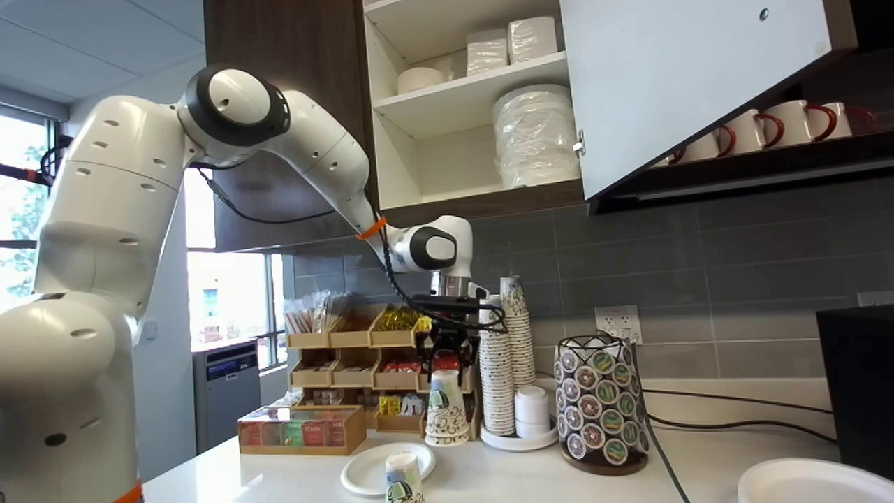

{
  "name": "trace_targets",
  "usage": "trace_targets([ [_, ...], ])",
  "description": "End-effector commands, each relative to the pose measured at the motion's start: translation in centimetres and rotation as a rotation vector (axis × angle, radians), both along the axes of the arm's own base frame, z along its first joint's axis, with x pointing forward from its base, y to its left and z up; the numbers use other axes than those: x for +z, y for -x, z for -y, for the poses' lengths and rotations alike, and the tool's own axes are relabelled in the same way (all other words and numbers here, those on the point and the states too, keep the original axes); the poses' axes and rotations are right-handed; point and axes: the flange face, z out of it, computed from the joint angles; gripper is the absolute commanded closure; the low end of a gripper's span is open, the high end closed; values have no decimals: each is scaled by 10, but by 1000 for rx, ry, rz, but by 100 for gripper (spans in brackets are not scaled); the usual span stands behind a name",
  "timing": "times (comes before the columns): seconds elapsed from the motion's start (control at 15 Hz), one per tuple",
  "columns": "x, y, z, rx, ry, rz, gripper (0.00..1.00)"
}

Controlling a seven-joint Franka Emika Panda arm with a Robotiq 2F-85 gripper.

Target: Stack all the upside down white cups on the kitchen counter together and put them on the white plate, pick up the white plate and put it in the bottom shelf of the open cabinet

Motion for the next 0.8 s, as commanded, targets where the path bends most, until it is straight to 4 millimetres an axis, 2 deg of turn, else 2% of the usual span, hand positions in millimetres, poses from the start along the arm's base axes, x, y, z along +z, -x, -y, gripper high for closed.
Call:
trace_targets([
  [0.0,-4,36,-17,39,-34,-34,59],
  [0.2,-13,54,-29,64,-60,-47,59],
  [0.4,-13,68,-32,68,-61,-53,59],
  [0.73,-21,83,-34,54,-50,-49,59],
])
